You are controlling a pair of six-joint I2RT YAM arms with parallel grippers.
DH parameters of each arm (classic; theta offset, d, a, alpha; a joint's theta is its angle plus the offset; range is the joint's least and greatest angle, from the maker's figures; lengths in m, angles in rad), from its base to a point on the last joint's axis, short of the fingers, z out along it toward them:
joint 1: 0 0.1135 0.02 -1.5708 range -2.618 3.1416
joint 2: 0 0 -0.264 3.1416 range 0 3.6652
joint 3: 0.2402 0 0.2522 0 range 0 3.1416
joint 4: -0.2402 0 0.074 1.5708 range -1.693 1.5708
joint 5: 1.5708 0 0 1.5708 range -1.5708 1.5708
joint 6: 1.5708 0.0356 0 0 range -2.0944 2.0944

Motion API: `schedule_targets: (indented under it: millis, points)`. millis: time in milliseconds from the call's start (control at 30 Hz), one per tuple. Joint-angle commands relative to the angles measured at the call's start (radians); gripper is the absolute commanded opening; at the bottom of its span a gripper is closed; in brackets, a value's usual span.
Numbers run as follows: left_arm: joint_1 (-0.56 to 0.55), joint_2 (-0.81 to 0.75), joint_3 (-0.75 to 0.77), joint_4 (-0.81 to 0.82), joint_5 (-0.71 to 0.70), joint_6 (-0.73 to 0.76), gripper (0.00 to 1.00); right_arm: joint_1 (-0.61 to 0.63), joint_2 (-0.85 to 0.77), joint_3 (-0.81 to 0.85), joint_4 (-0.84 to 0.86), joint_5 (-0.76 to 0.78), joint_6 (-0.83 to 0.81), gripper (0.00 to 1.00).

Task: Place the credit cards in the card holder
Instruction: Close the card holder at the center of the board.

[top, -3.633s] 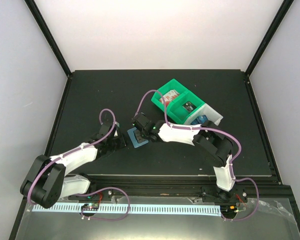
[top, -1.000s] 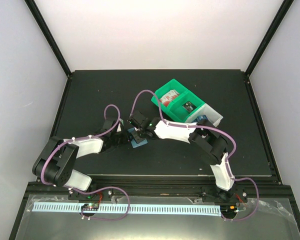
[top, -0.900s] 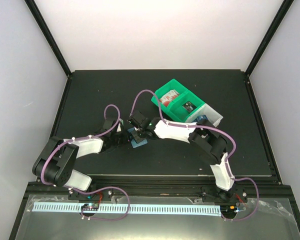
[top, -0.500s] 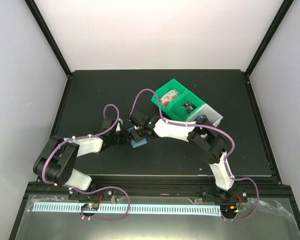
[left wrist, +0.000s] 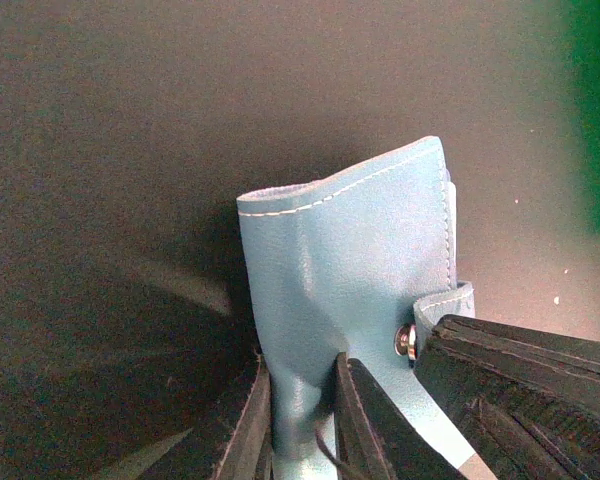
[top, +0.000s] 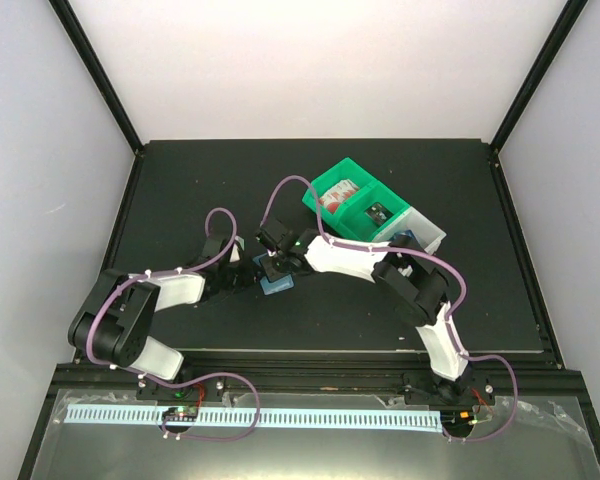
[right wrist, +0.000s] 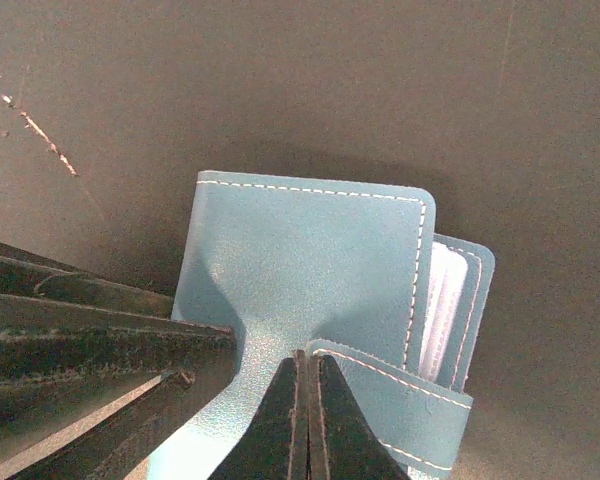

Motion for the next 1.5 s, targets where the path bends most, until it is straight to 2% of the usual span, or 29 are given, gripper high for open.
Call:
schedule_targets:
  millis: [0, 233, 533, 1033, 1300, 1467]
  points:
    - [-0.014, 0.075, -0.003, 0.003, 0.029, 0.001, 0.18, 0.018, 0.172, -0.054, -0.114, -0.041, 0.025, 0.01]
    - [-0.012, 0.09, -0.004, 0.016, 0.047, -0.01, 0.17, 0.026, 0.206, -0.026, -0.189, 0.04, 0.029, 0.01]
    - [0.002, 0.116, -0.014, 0.064, 0.116, -0.045, 0.15, 0.039, 0.238, 0.003, -0.162, -0.046, 0.043, 0.01]
    - [0.014, 0.139, -0.031, 0.097, 0.153, -0.059, 0.14, 0.04, 0.337, 0.135, -0.257, 0.042, 0.112, 0.01]
    - [0.023, 0.145, -0.031, 0.105, 0.161, -0.065, 0.13, 0.055, 0.359, 0.12, -0.253, 0.003, 0.099, 0.01]
    - [0.027, 0.144, -0.032, 0.105, 0.163, -0.064, 0.13, 0.056, 0.273, 0.026, -0.185, 0.004, 0.134, 0.01]
